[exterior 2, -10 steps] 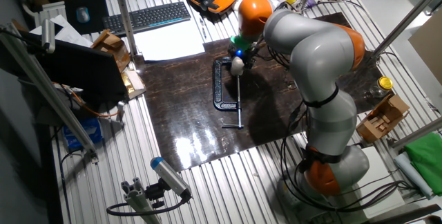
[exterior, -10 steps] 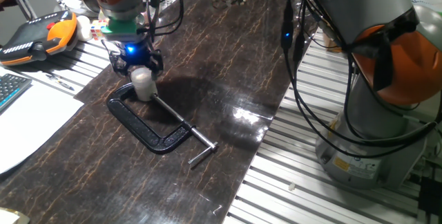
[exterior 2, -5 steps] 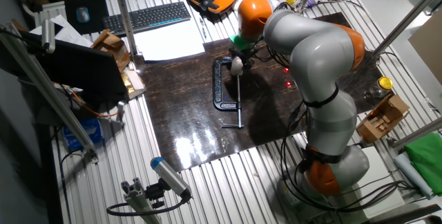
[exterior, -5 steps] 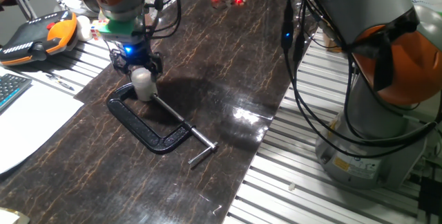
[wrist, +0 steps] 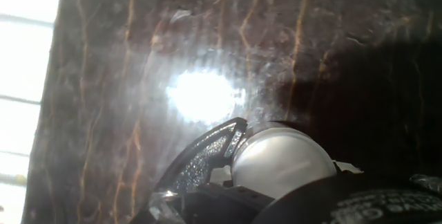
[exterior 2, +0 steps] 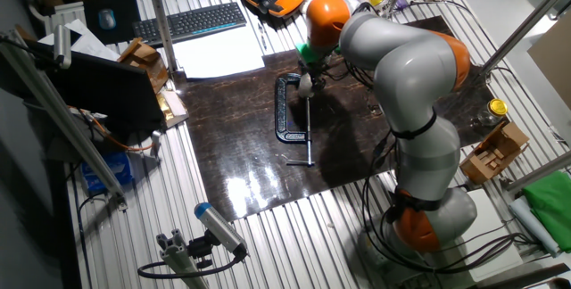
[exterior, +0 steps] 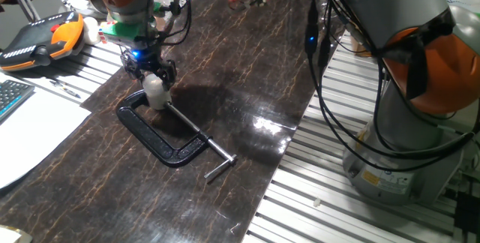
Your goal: Screw the lid onto the jar
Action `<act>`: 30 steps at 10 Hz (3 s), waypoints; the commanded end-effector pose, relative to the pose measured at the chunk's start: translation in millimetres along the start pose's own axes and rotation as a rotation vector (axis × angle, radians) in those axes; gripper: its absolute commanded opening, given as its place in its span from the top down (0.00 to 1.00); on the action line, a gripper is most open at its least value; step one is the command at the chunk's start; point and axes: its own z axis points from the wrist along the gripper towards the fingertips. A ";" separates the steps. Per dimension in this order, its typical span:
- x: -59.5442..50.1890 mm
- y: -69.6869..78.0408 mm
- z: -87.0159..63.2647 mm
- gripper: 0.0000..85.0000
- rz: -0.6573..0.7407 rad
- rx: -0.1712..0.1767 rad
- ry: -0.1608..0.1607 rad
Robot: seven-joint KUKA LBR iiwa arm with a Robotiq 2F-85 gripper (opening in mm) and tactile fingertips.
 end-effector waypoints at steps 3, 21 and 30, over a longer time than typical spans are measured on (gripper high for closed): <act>0.6 0.5 1.4 0.22 0.306 0.007 0.003; 0.4 1.6 3.0 0.24 0.565 0.047 0.038; -0.6 0.1 1.6 0.09 0.492 0.047 0.025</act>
